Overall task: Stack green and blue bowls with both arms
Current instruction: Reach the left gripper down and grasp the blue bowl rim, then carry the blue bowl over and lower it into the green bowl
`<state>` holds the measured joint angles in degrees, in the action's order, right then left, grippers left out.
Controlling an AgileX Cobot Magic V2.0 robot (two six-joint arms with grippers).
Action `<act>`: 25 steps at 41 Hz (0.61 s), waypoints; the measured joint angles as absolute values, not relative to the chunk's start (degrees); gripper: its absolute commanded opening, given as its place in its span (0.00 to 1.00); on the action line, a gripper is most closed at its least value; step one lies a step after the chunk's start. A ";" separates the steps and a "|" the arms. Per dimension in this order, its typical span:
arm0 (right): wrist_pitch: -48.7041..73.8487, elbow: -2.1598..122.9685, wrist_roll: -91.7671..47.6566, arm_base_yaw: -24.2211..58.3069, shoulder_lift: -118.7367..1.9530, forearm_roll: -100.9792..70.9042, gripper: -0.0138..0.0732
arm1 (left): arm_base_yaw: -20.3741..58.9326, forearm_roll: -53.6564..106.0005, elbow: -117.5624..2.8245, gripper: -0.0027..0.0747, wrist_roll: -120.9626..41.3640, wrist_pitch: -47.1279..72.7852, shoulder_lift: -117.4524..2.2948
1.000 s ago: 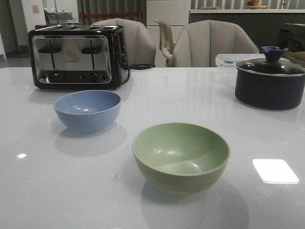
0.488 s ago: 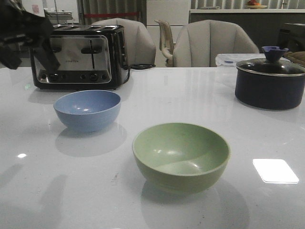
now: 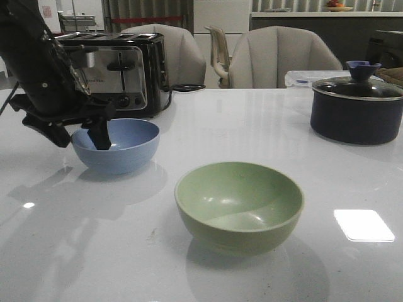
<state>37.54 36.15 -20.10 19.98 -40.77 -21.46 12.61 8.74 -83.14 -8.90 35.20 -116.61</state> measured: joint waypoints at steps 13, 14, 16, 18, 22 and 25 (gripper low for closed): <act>37.54 36.15 -20.10 19.98 -40.77 -21.46 0.63 | 12.61 8.74 -84.35 0.16 -8.90 34.96 -117.44; 37.54 36.15 -20.10 19.98 -40.77 -21.46 0.63 | 12.61 8.95 -84.63 0.17 -8.90 34.96 -117.44; 37.54 36.15 -20.10 19.98 -40.77 -21.46 0.63 | 12.61 9.28 -85.26 0.17 -8.90 35.22 -117.44; 37.54 36.15 -20.22 19.98 -40.77 -21.46 0.63 | 12.61 9.28 -85.89 0.17 -8.90 36.01 -117.18; 37.54 36.15 -20.22 19.98 -40.77 -21.46 0.63 | 12.61 9.17 -86.02 0.17 -8.90 37.56 -116.24; 37.54 36.15 -20.22 19.98 -40.77 -21.46 0.63 | 12.61 8.96 -86.02 0.17 -9.04 39.53 -114.75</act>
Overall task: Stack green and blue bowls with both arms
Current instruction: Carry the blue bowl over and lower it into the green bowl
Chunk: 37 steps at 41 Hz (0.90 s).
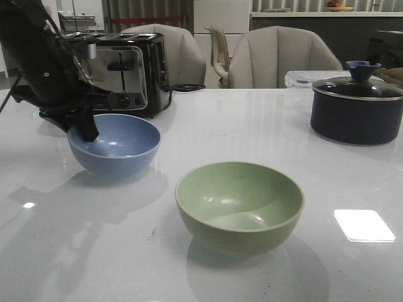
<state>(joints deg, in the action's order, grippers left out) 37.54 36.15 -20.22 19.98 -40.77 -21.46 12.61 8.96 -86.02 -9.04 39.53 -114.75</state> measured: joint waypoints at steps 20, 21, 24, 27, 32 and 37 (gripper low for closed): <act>37.54 36.15 -20.22 19.98 -40.77 -21.46 0.63 | 13.99 30.99 -85.91 0.17 -28.32 54.51 -99.60; 37.54 36.15 -20.22 19.98 -40.77 -21.46 0.63 | 14.49 31.71 -85.91 0.17 -28.83 54.83 -99.45; 37.54 36.15 -20.22 19.98 -40.77 -21.46 0.63 | 16.68 32.54 -85.79 0.17 -29.62 55.32 -99.33; 37.54 36.15 -20.22 19.98 -40.77 -21.46 0.63 | 19.78 32.67 -85.23 0.17 -29.87 55.41 -99.47; 37.54 36.15 -20.22 19.98 -40.77 -21.46 0.63 | 24.98 32.02 -84.68 0.17 -29.87 55.41 -100.64; 37.54 36.15 -20.22 19.98 -40.77 -21.46 0.63 | 29.46 30.65 -84.68 0.17 -30.05 55.31 -102.55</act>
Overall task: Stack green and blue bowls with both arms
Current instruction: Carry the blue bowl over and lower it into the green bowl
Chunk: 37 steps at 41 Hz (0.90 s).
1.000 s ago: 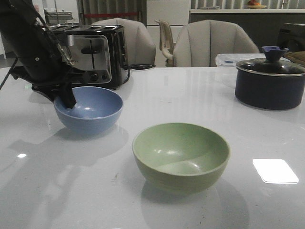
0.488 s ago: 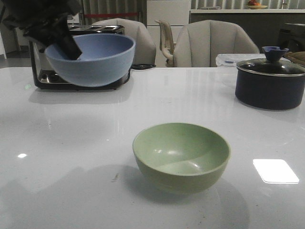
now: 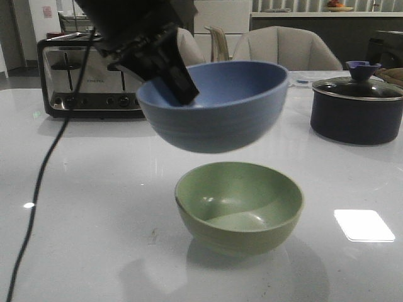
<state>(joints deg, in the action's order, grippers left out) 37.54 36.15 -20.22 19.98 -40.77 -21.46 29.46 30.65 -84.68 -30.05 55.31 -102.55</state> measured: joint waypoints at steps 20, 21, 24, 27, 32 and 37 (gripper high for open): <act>37.54 36.15 -20.22 19.98 -40.77 -21.46 0.63 | 33.22 28.17 -84.63 0.31 -30.22 46.44 -111.36; 37.54 36.15 -20.22 19.98 -40.77 -21.46 0.63 | 33.22 28.17 -84.63 0.37 -30.22 46.29 -111.51; 37.54 36.15 -20.22 19.98 -40.77 -21.46 0.63 | 33.22 28.17 -84.63 0.52 -30.22 46.03 -111.75; 37.54 36.15 -20.22 19.98 -40.77 -21.46 0.63 | 33.22 28.17 -84.63 0.63 -30.22 45.39 -111.98; 37.54 36.15 -20.22 19.98 -40.77 -21.46 0.63 | 33.22 28.37 -84.63 0.65 -30.22 45.28 -112.25; 37.54 36.15 -20.22 19.98 -40.77 -21.46 0.63 | 33.22 28.51 -85.16 0.65 -30.22 47.12 -111.96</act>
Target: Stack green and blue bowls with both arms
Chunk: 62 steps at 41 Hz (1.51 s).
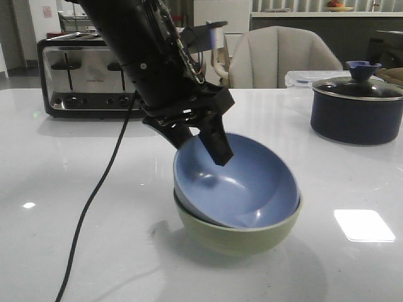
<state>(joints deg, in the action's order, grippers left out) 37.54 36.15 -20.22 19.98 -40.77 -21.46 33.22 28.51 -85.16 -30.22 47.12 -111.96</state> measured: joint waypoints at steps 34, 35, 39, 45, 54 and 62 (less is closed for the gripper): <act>37.54 36.15 -20.22 19.98 -40.77 -21.46 0.63 | 33.22 3.53 -61.46 0.65 -5.28 53.27 -64.54; 37.54 36.15 -20.22 19.98 -40.77 -21.46 0.63 | 33.22 2.44 -60.06 0.65 -4.38 53.39 -63.03; 37.54 36.15 -20.22 19.98 -40.77 -21.46 0.63 | 33.22 -0.50 -55.75 0.65 -1.37 53.64 -56.02; 37.54 36.15 -20.22 19.98 -40.77 -21.46 0.63 | 33.22 -2.75 -49.14 0.65 0.90 54.19 -46.24; 37.54 36.15 -20.22 19.98 -40.77 -21.46 0.63 | 33.22 -2.99 -43.66 0.65 2.28 54.32 -36.06; 37.64 36.15 -18.49 19.63 -40.77 -15.90 0.57 | 33.22 -3.08 -42.67 0.65 2.49 54.46 -34.49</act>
